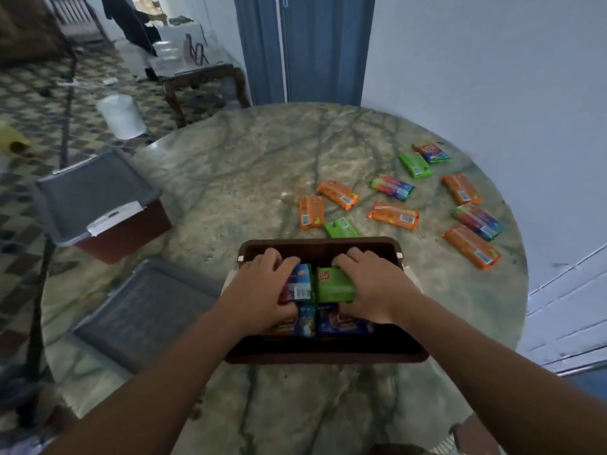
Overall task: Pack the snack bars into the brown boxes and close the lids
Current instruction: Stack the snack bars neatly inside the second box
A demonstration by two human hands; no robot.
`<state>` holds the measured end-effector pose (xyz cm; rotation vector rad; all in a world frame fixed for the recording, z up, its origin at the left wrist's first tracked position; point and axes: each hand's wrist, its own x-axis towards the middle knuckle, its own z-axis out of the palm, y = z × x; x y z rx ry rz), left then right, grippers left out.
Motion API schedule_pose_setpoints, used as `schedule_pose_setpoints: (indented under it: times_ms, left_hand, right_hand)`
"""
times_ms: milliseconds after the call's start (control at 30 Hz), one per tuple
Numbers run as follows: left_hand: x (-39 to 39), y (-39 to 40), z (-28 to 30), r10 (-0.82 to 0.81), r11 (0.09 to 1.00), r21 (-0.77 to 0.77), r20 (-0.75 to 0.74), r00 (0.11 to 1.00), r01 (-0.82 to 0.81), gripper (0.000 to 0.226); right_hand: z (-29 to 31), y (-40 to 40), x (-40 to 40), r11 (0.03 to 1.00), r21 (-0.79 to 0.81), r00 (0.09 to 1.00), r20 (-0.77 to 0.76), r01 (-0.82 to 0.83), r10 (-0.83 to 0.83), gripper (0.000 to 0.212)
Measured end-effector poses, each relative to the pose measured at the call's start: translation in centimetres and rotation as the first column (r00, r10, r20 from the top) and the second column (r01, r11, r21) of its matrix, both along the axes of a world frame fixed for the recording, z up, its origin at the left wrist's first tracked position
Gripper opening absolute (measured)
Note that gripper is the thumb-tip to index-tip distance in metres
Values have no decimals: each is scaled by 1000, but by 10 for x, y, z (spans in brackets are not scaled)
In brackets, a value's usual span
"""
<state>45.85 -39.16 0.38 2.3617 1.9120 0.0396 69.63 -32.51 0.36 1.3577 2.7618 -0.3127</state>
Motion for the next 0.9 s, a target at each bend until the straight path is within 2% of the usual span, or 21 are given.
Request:
schedule_pose_setpoints:
  times_ms: [133, 467, 567, 700, 800, 900]
  left_hand:
    - [2, 1, -5, -39, 998, 55, 8, 999, 39, 64]
    - [4, 0, -14, -134, 988, 68, -109, 985, 142, 26]
    - [3, 3, -12, -116, 990, 76, -60, 991, 120, 28]
    - [2, 3, 0, 9, 1000, -17, 156, 988, -7, 44]
    - [2, 9, 3, -17, 999, -39, 71, 997, 20, 48]
    - [0, 15, -7, -24, 1000, 0, 17, 1000, 24, 50]
  right_hand:
    - [-7, 7, -8, 1000, -8, 996, 92, -9, 9, 84]
    - [-26, -4, -7, 998, 8, 994, 89, 60, -60, 81]
    - [-26, -2, -8, 998, -5, 995, 74, 70, -70, 81]
    - [-25, -3, -8, 998, -16, 997, 54, 63, -62, 84]
    - [-26, -3, -8, 995, -49, 996, 0, 91, -92, 90]
    - [-27, -3, -9, 996, -37, 996, 20, 84, -84, 78]
